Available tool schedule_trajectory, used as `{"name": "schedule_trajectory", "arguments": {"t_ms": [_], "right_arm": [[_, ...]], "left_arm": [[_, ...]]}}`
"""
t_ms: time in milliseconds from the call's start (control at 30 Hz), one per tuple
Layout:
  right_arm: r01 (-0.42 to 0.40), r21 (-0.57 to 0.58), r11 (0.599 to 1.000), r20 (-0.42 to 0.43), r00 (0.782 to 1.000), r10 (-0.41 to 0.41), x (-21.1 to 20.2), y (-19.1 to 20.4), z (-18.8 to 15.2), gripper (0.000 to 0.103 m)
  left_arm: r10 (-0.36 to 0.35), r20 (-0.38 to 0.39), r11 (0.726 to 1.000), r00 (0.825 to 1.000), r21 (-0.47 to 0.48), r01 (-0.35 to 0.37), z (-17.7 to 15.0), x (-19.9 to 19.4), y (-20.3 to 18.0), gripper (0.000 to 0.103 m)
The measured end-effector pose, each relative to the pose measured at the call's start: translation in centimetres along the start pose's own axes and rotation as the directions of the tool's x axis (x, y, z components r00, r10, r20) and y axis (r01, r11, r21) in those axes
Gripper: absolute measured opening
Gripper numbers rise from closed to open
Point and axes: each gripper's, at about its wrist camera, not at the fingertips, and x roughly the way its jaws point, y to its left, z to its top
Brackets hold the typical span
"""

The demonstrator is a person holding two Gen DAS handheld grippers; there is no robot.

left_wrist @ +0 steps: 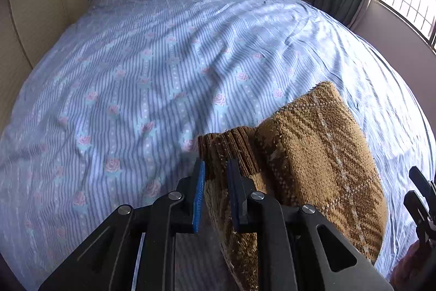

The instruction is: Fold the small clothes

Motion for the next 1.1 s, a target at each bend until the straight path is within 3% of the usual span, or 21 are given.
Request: {"name": "schedule_trajectory", "arguments": {"t_ms": [167, 300, 533, 667, 800, 1033, 1100], "right_arm": [[0.001, -0.001, 1.000, -0.003, 1.000, -0.001, -0.1, 0.2, -0.1, 0.065], [0.014, -0.012, 1.000, -0.006, 1.000, -0.014, 0.0, 0.2, -0.4, 0.065], [0.022, 0.011, 1.000, -0.028, 0.999, -0.021, 0.4, -0.2, -0.8, 0.065], [0.021, 0.014, 1.000, -0.021, 1.000, -0.021, 0.1, -0.2, -0.8, 0.065], [0.014, 0.019, 1.000, -0.014, 1.000, -0.014, -0.1, -0.3, -0.6, 0.065], [0.024, 0.032, 0.999, 0.006, 1.000, -0.024, -0.7, -1.1, 0.2, 0.065], [0.021, 0.037, 0.999, 0.008, 1.000, -0.021, -0.6, -1.1, 0.3, 0.065]], "left_arm": [[-0.090, -0.049, 0.994, 0.995, -0.069, 0.087, -0.5, 1.9, 0.7, 0.018], [-0.162, -0.037, 0.979, 0.986, -0.127, 0.157, -0.7, 2.7, 0.9, 0.018], [-0.193, -0.036, 0.967, 0.981, -0.177, 0.184, -0.9, 3.8, 1.1, 0.021], [-0.187, -0.036, 0.968, 0.982, -0.175, 0.178, -0.9, 3.9, 0.9, 0.021], [-0.176, -0.014, 0.977, 0.984, -0.128, 0.173, -1.2, 3.5, 0.3, 0.012], [-0.073, 0.059, 0.993, 0.996, -0.085, 0.078, 0.0, 0.3, 1.2, 0.011], [-0.063, 0.045, 0.996, 0.997, -0.057, 0.065, 0.1, 0.7, 0.9, 0.011]]}}
